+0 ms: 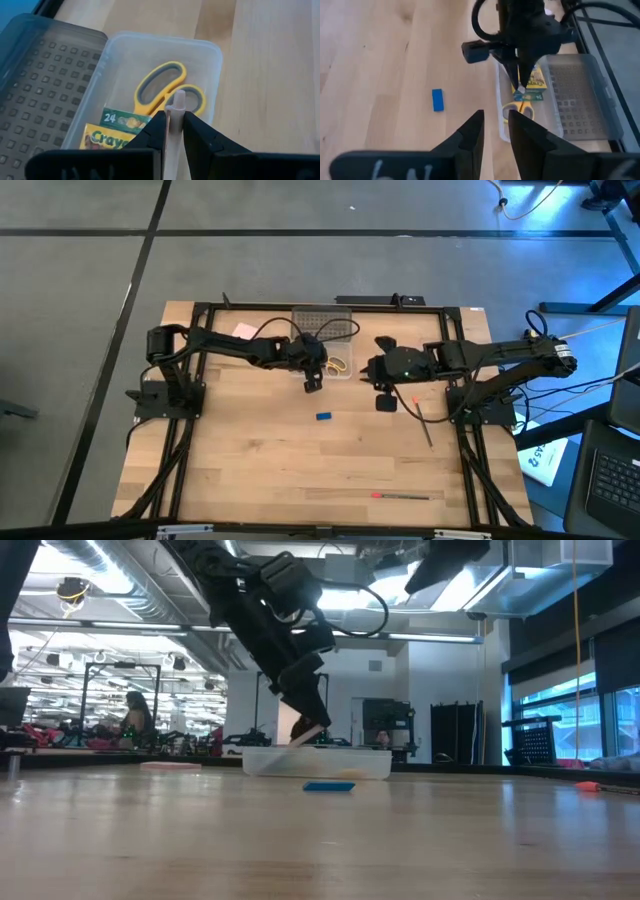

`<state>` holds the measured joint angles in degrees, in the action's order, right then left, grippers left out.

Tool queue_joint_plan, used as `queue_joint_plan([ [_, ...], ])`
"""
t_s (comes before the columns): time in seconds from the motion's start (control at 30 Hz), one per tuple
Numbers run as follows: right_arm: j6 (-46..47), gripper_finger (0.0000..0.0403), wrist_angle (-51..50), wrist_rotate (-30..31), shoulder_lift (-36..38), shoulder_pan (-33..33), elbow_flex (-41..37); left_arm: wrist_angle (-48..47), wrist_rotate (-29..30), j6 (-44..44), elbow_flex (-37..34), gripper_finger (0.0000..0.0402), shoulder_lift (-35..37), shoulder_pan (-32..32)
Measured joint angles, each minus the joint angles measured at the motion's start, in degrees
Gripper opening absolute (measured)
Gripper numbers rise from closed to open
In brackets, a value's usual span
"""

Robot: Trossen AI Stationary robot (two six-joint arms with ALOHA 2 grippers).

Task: Pack school essentials
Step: Put the light pink pen into the black supply box, then put the blue eraser into the black supply box

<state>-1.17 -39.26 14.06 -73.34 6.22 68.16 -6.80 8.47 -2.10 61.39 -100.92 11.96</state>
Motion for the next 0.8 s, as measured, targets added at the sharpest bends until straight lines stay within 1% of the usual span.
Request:
queue_joint_plan([
  [0.3,0.87,0.0091,-0.14,0.29,0.0,0.0,0.0,0.02,0.02,0.01,0.0,0.0042,-0.07,0.01],
  [0.63,0.74,0.0091,-0.12,0.29,0.0,0.0,0.0,0.0,0.02,0.12,0.0,0.0103,-0.09,0.01],
  [0.8,0.46,0.0091,-0.12,0.27,0.0,0.0,0.0,0.0,0.02,0.1,0.0,0.0116,-0.08,0.01],
])
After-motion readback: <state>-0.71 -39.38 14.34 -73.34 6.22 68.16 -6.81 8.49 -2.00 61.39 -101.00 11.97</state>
